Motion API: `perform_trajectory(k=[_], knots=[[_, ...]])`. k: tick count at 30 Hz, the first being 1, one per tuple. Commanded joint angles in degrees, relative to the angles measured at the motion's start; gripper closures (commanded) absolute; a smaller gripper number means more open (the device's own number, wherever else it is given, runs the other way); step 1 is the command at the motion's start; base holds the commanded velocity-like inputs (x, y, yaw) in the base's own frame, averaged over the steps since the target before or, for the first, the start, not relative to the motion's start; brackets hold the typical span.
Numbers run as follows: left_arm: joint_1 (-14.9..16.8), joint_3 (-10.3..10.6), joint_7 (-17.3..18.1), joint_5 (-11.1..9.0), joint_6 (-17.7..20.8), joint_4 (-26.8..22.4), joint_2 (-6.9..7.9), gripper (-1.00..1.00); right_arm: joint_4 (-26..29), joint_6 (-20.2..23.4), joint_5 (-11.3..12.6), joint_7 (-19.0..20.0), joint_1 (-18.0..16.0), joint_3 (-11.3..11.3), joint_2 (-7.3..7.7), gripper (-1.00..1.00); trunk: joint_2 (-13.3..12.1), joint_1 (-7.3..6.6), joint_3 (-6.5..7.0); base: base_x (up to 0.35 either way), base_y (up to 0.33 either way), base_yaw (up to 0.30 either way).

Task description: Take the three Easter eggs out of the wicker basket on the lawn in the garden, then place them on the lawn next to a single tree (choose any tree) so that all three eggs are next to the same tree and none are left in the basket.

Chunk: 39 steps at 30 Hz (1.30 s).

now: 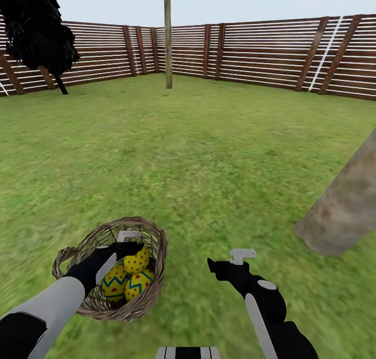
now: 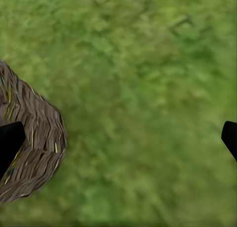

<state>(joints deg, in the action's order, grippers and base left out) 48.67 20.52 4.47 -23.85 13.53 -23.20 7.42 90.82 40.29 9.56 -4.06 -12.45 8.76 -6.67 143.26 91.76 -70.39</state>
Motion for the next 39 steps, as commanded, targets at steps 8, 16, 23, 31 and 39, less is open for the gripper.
perform_trajectory(k=[8,16,23,31,39], knots=[[0.0,0.0,0.0,-0.3,0.3,-0.1,0.06,-1.00,0.1,0.2,0.6,-0.4,0.0,0.0,-0.01,-1.00,0.1,0.12,-1.15,0.000,0.000,0.000],[0.0,-0.2,0.0,-0.3,0.3,-0.1,0.07,-1.00,0.1,0.2,0.6,-0.4,0.0,0.0,-0.01,-1.00,0.2,0.30,-2.70,0.000,0.000,0.000],[0.1,-0.2,-0.1,-0.3,0.3,-0.1,0.13,-1.00,0.1,0.2,0.6,-0.4,0.0,0.0,-0.01,-1.00,0.2,0.30,-2.70,0.000,0.000,0.000],[0.0,-0.2,-0.2,-0.3,-1.5,-0.1,0.14,-1.00,0.1,0.2,0.6,-0.4,0.0,0.0,-0.01,-1.00,0.2,0.30,-2.70,0.000,0.000,0.000],[0.0,-0.1,-0.4,-0.2,-2.3,0.0,0.14,-1.00,0.1,0.2,0.6,-0.4,0.0,0.0,-0.01,-1.00,0.2,0.35,-3.15,0.000,0.000,0.000]])
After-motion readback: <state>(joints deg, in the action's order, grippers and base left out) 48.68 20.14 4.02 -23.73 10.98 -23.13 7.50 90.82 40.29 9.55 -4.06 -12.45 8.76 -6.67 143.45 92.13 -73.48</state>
